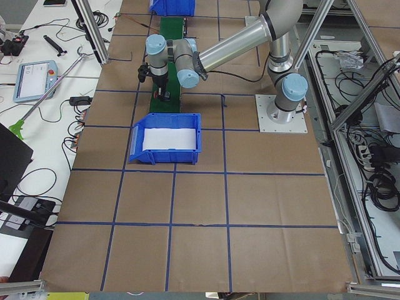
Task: Transport two buttons from left to right
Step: 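Place the red button on the conveyor while the right gripper lowers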
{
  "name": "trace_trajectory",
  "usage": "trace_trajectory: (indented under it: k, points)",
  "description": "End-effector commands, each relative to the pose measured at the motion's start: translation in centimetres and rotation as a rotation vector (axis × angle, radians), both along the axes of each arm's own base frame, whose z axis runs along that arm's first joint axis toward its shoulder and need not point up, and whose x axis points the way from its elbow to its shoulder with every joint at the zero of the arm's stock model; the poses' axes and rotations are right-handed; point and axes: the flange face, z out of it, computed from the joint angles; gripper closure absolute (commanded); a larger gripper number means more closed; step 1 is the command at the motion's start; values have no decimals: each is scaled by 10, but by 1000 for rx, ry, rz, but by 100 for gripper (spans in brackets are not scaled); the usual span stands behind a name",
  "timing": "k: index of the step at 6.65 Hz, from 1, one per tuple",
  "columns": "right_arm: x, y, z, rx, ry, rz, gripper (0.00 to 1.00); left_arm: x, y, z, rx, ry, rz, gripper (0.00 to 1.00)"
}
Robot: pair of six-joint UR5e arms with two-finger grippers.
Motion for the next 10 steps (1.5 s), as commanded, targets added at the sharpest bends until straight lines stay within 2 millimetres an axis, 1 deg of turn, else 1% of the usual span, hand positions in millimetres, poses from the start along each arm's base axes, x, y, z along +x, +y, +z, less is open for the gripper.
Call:
trace_trajectory:
  k: [1,3,4,5,6,7,8,9,10]
  points:
    - [-1,0,-5,9,-1,-3,0,0,0,-6,3,2,8,100]
    - [-2,0,-5,9,0,-5,0,-2,7,-14,22,8,16,83]
    - [-3,0,-5,7,0,-6,0,-2,7,-13,19,10,42,39]
    - [-5,-1,-5,7,0,-11,0,-3,6,-11,4,8,51,4]
    - [-5,-1,-5,4,0,-11,0,-1,4,-6,-9,5,52,0]
    - [-5,-5,-8,1,0,-11,0,-1,0,11,-39,0,52,0]
    - [-5,-11,-11,-9,0,-12,0,-3,1,32,-70,-10,48,0]
    - [-5,-33,-34,7,0,-12,0,-5,9,56,-79,-15,45,0]
    - [-3,-51,-53,12,0,-9,0,-9,26,81,-60,-11,45,0]
